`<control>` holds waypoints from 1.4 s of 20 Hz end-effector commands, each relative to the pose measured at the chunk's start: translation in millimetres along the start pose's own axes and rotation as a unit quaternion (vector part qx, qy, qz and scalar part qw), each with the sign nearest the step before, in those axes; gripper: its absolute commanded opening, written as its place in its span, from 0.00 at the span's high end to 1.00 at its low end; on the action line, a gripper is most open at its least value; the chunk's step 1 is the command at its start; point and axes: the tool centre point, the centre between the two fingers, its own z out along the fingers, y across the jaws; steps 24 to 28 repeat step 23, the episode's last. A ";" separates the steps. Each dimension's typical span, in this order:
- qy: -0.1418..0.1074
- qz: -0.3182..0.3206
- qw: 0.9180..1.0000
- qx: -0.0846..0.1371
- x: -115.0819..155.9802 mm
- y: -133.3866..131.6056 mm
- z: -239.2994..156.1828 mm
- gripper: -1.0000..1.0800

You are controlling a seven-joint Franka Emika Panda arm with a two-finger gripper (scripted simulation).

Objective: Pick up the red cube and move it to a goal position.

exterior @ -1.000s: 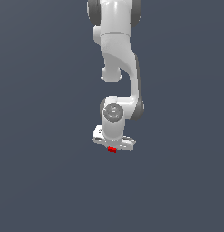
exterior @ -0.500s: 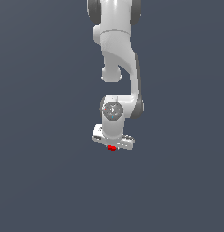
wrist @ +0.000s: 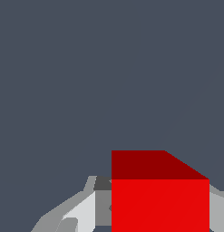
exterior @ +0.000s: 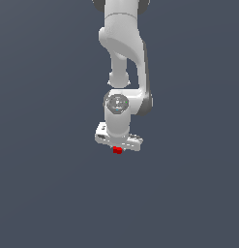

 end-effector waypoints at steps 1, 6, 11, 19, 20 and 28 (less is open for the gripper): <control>0.001 0.000 1.000 0.000 -8.0 6.0 -16.8 1.00; 0.001 0.000 1.000 0.001 -26.9 19.7 -54.0 1.00; 0.001 0.000 1.000 0.001 -41.7 30.7 -84.4 1.00; 0.001 0.000 1.000 0.000 -54.2 40.6 -112.7 1.00; 0.001 0.000 1.000 0.000 -54.9 41.2 -114.3 1.00; 0.001 0.000 1.000 0.000 -55.8 41.9 -116.3 1.00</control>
